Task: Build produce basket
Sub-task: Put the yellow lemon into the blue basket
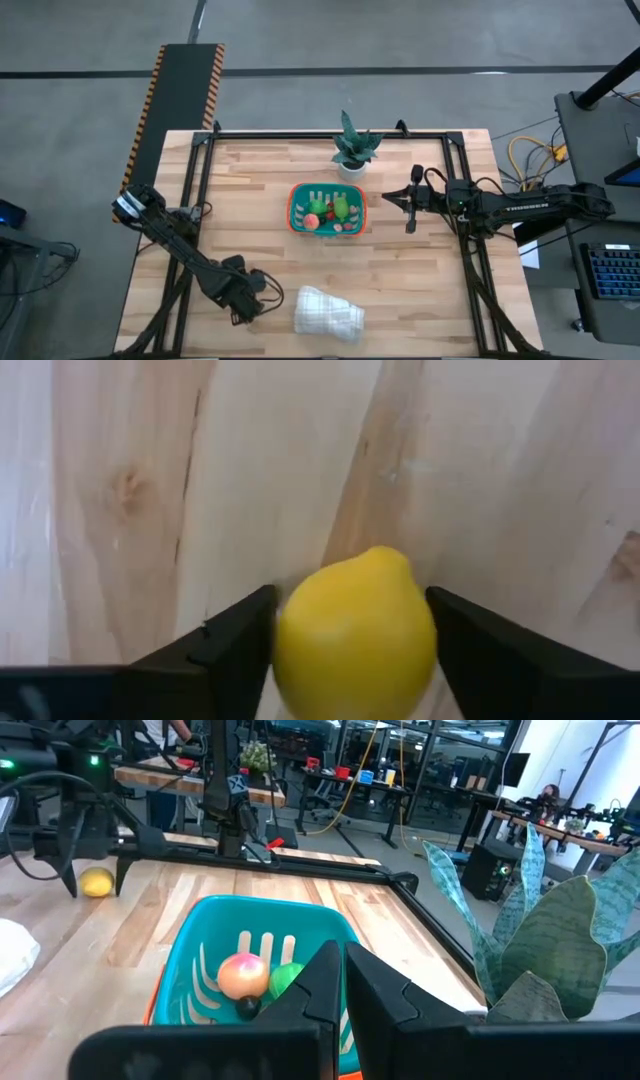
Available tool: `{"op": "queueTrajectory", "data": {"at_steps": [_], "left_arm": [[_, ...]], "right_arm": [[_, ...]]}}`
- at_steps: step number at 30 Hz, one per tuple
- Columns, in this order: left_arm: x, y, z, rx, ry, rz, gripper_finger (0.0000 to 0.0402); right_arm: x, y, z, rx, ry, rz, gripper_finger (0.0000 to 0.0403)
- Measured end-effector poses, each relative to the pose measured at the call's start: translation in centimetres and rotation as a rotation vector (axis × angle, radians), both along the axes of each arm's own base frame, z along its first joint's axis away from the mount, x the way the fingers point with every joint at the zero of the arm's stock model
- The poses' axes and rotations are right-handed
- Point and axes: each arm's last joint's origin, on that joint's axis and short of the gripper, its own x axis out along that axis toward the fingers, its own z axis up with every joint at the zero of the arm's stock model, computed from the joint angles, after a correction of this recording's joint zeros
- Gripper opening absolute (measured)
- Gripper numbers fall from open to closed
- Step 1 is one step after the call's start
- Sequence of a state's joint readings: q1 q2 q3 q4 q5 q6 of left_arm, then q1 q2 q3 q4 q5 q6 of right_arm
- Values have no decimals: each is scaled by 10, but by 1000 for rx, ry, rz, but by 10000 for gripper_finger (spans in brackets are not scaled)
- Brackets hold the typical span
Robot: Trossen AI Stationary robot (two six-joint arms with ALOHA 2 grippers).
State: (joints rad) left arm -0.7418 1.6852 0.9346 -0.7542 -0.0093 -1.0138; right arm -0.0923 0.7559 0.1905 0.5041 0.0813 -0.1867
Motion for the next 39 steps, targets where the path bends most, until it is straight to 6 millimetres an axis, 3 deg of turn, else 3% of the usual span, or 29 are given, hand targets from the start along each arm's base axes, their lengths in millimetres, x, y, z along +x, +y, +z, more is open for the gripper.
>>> {"op": "queueTrajectory", "data": {"at_steps": [5,19,30,39], "left_arm": [[0,0,0,-1,0,-2,186],[-1,3,9,22,-77,3,186],[6,26,47,154,-370,50,185],[28,53,55,293,-468,-11,185]], "right_arm": [[0,0,0,0,0,0,9],[0,0,0,0,0,0,9],[0,0,0,3,-2,-1,9],[0,0,0,3,-2,0,9]]}}
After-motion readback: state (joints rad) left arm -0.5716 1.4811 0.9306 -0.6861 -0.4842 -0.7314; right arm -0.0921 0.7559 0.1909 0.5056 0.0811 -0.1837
